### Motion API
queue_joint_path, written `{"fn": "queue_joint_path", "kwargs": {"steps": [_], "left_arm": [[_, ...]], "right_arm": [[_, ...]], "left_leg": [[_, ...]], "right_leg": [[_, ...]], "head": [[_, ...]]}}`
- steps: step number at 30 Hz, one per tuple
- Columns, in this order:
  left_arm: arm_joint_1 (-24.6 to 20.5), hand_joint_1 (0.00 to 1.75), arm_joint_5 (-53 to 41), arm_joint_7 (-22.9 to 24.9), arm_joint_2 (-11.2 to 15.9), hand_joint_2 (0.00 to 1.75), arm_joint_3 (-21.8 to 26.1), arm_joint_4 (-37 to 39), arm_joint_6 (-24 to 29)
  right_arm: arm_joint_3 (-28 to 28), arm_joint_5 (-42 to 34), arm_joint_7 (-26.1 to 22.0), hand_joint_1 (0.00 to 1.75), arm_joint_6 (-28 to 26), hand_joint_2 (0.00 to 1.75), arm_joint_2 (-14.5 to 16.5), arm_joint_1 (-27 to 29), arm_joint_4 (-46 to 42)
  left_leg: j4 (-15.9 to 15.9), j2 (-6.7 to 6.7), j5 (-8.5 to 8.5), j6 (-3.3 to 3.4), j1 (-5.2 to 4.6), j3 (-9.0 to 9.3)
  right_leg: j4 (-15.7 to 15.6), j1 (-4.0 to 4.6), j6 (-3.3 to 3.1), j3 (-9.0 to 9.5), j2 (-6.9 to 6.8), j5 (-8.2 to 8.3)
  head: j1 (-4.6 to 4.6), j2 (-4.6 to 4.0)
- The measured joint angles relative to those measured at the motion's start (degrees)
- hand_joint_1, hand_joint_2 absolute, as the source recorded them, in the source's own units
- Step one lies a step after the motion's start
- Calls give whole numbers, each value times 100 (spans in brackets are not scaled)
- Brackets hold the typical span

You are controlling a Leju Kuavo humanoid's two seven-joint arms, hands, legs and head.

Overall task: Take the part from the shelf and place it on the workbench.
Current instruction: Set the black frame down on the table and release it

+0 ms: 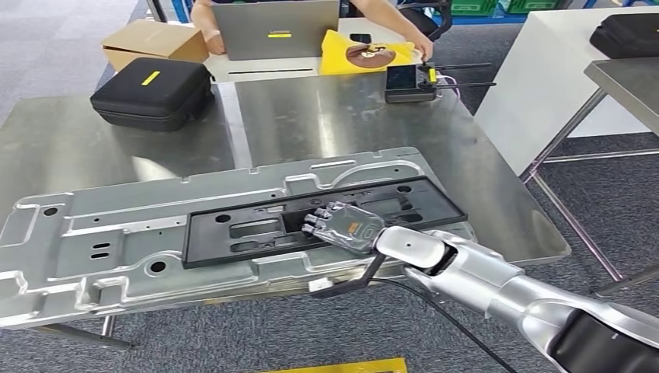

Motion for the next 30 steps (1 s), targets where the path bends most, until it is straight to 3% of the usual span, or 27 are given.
{"fn": "queue_joint_path", "kwargs": {"steps": [4, 15, 20, 25, 30], "left_arm": [[1, 0, 1, 25, 0, 0, -2, 0, 45], [8, 0, 8, 47, 2, 0, 3, 0, 3], [11, 0, 30, 54, 2, 0, 14, 0, -30], [32, 0, 73, 89, 2, 0, 81, 0, 5], [65, 0, 167, 146, 2, 0, 197, 1, 33]], "right_arm": [[70, -51, 43, 0, -71, 0, -95, 5, -100], [82, -215, 192, 0, -190, 0, -254, 171, -115], [-177, -503, 398, 0, -248, 0, -314, 422, -55], [-996, -346, 885, 0, -861, 0, -493, 995, -135], [-2654, 383, 1215, 0, -1789, 0, -766, 1835, -1164]], "left_leg": [[-1, 0, -6, -6, 0, 33], [-1, 0, -8, -8, -1, 68], [-1, -2, -9, -8, -1, 66], [-1, -8, -9, -7, -3, 55], [0, -8, -10, -6, -6, 41]], "right_leg": [[-2, 0, -13, 34, -2, -10], [-3, -1, -15, 73, -4, -11], [-4, 0, -15, 72, -9, -12], [-5, -1, -15, 69, -20, -12], [-8, -3, -13, 57, -24, -10]], "head": [[0, 0], [0, 0], [0, 0], [0, 0], [0, 0]]}}
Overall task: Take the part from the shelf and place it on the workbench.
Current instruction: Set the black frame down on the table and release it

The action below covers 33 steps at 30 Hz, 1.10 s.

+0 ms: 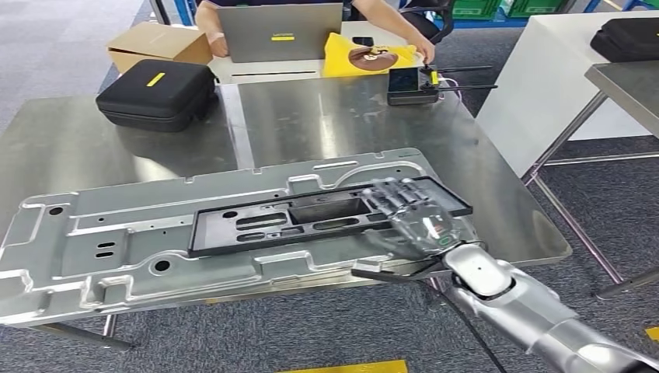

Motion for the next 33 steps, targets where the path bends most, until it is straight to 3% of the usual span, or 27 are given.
{"fn": "queue_joint_path", "kwargs": {"steps": [6, 12, 23, 33], "left_arm": [[13, 0, 71, 43, -2, 0, 112, 0, 14], [7, 0, 81, 50, -3, 0, 180, -1, 14], [3, 0, 140, 76, -4, 0, 249, -1, 56], [-11, 0, 118, 50, -4, 0, 255, -1, 81]], "right_arm": [[-2167, 103, -300, 0, -282, 0, -206, 942, -1852], [-3355, 81, -533, 0, -481, 0, -360, 1571, -2900], [-4068, -96, -682, 0, -680, 0, -521, 1937, -3935], [-4218, -770, -875, 0, -109, 0, -1047, 1037, -4503]], "left_leg": [[0, -4, -6, 5, 0, -8], [0, -3, -8, 5, 0, -8], [0, -2, -7, 5, -1, -8], [0, -2, -7, 6, -4, -6]], "right_leg": [[-5, 0, 2, -6, -7, -3], [-7, 0, 3, -6, -5, -4], [-7, 0, 3, -5, -4, -4], [-7, -4, 4, -2, 0, -3]], "head": [[0, 0], [0, 0], [0, 0], [0, 0]]}}
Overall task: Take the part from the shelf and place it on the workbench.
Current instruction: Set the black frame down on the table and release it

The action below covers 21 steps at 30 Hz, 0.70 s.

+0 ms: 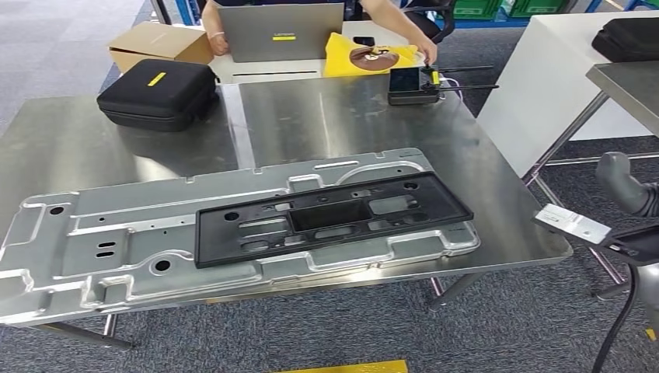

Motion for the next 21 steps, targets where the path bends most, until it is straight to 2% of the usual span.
{"fn": "queue_joint_path", "kwargs": {"steps": [6, 8, 10, 12, 13, 14, 15, 17, 18, 19, 21], "left_arm": [[-19, 0, 23, -40, 0, 0, 12, 1, -21], [-24, 0, 29, -40, -3, 0, 17, 1, -28], [-33, 0, 32, -40, -8, 0, 25, 1, -46], [-30, 0, 33, -39, -13, 0, 34, 1, -70], [-24, 0, 33, -39, -16, 0, 40, 1, -79], [-19, 0, 33, -38, -19, 0, 46, 1, -82], [-17, 0, 33, -38, -21, 0, 52, 1, -85], [-23, 0, 36, -38, -27, 0, 65, 1, -86], [-30, 0, 40, -38, -29, 0, 71, 0, -89], [-34, 0, 44, -38, -30, 0, 75, 1, -92], [-34, 0, 48, -37, -31, 0, 81, 1, -98]], "right_arm": [[59, -56, -6, 0, 93, 0, -86, -201, -16], [90, -38, -7, 0, 86, 0, -104, -197, -5], [116, -5, -7, 0, 74, 0, -124, -187, 19], [146, 22, -7, 0, 70, 0, -130, -158, 58], [163, 30, -7, 0, 70, 0, -130, -136, 80], [180, 33, -7, 0, 69, 0, -130, -118, 99], [195, 36, -6, 0, 68, 0, -130, -107, 115], [221, 41, -2, 0, 65, 0, -128, -100, 136], [233, 46, 1, 0, 63, 0, -128, -98, 143], [245, 51, 4, 0, 61, 0, -127, -89, 151], [271, 63, 8, 0, 59, 0, -126, -67, 173]], "left_leg": [[18, -1, 3, 75, -21, -5], [-72, 15, 68, 128, 7, 25], [-150, 33, 126, 170, 41, 37], [-154, 40, 142, 177, 46, 17], [-151, 44, 148, 171, 47, 11], [-143, 47, 155, 163, 52, 6], [-130, 49, 159, 154, 62, 2], [-68, 46, 146, 114, 76, -21], [-22, 41, 139, 86, 73, -48], [15, 35, 140, 50, 66, -78], [44, 26, 172, -12, 59, -123]], "right_leg": [[-35, -26, 62, 13, -6, 38], [14, -23, 80, 6, -3, -36], [400, -18, 84, -144, 1, -342], [1116, -16, 107, -431, 1, -716], [1374, -20, 123, -519, -1, -802], [1432, -25, 139, -511, -3, -776], [1250, -34, 155, -390, -5, -641], [504, -53, 197, 22, -10, -295], [200, -55, 188, 169, -4, -189], [27, -50, 167, 241, 3, -142], [-5, -31, 77, 218, 18, -124]], "head": [[0, 0], [1, 0], [2, 0], [2, 0], [2, 0], [2, 0], [2, 0], [2, 0], [1, 0], [-2, 0], [-6, 0]]}}
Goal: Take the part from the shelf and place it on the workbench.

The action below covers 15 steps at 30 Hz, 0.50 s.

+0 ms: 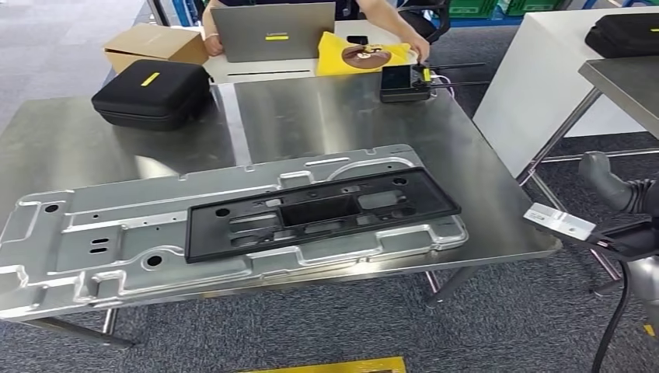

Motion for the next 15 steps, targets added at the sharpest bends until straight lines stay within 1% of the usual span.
{"fn": "queue_joint_path", "kwargs": {"steps": [1, 2, 3, 4, 5, 6, 7, 8, 9, 10, 11, 12, 13, 14, 15], "left_arm": [[4, 0, -1, 1, 1, 0, 2, 0, -1], [5, 0, -2, 1, 1, 0, 3, 0, -2], [4, 0, -6, 1, 1, 0, 4, 0, -1], [2, 0, -10, 2, 1, 0, 5, 0, -1], [1, 0, -14, 2, 1, 0, 4, 0, -1], [1, 0, -17, 3, 1, 0, 4, 0, -1], [1, 0, -18, 3, 1, 0, 4, 0, -1], [2, 0, -17, 4, 2, 0, 5, 0, -1], [2, 0, -17, 5, 2, 0, 5, 0, -1], [0, 0, -17, 7, 2, 0, 5, -1, -1], [-6, 0, -17, 10, 2, 0, 5, -1, -1], [-14, 0, -17, 13, 2, 0, 4, -1, -1], [-22, 0, -17, 15, 1, 0, 4, -1, -1], [-28, 0, -17, 18, 1, 0, 4, -1, -1], [-27, 0, -17, 22, 0, 0, 5, -1, -1]], "right_arm": [[12, 3, 2, 0, -2, 0, 3, 6, 13], [22, 6, 3, 0, -4, 0, 6, 7, 27], [30, 8, 4, 0, -8, 0, 10, 7, 39], [35, 9, 5, 0, -13, 0, 14, 8, 50], [38, 11, 5, 0, -18, 0, 18, 12, 60], [43, 13, 5, 0, -23, 0, 21, 20, 69], [49, 14, 4, 0, -30, 0, 26, 32, 79], [59, 16, 4, 0, -39, 0, 33, 50, 89], [72, 20, 3, 0, -49, 0, 40, 70, 96], [85, 29, 2, 0, -58, 0, 46, 86, 101], [98, 40, 2, 0, -66, 0, 50, 95, 104], [108, 55, 1, 0, -74, 0, 52, 100, 104], [119, 75, 0, 0, -82, 0, 56, 105, 104], [132, 93, 0, 0, -89, 0, 64, 118, 104], [146, 115, 0, 0, -96, 0, 76, 142, 104]], "left_leg": [[2, -3, 6, -28, 6, -13], [37, -8, -52, -62, 13, -36], [156, -12, -193, -101, 25, -83], [383, -15, -414, -142, 43, -158], [709, -16, -679, -182, 61, -255], [1075, -16, -917, -208, 81, -347], [1360, -16, -1073, -225, 96, -393], [1468, -16, -1125, -232, 105, -350], [1345, -16, -1074, -227, 110, -192], [1001, -17, -947, -213, 112, 72], [544, -21, -809, -188, 110, 388], [126, -26, -708, -168, 103, 652], [-157, -30, -648, -152, 93, 817], [-280, -34, -631, -140, 79, 878], [-288, -34, -620, -127, 62, 860]], "right_leg": [[6, -3, -41, -24, -9, 24], [6, -11, -88, -53, -21, 52], [4, -20, -139, -94, -37, 85], [1, -31, -184, -147, -55, 123], [2, -31, -213, -204, -67, 162], [3, -31, -227, -264, -79, 203], [5, -31, -227, -323, -89, 245], [6, -31, -218, -379, -96, 287], [7, -31, -206, -428, -101, 327], [7, -31, -192, -469, -104, 367], [7, -31, -175, -499, -106, 405], [10, -25, -152, -527, -107, 441], [12, -21, -123, -551, -108, 479], [11, -20, -88, -568, -109, 518], [6, -22, -46, -580, -108, 560]], "head": [[-1, 0], [-1, 0], [-2, 0], [-3, 0], [-3, 0], [-3, 0], [-3, 0], [-3, 0], [-3, 0], [-3, 0], [-3, 0], [-3, 0], [-3, 0], [-3, 0], [-3, 0]]}}
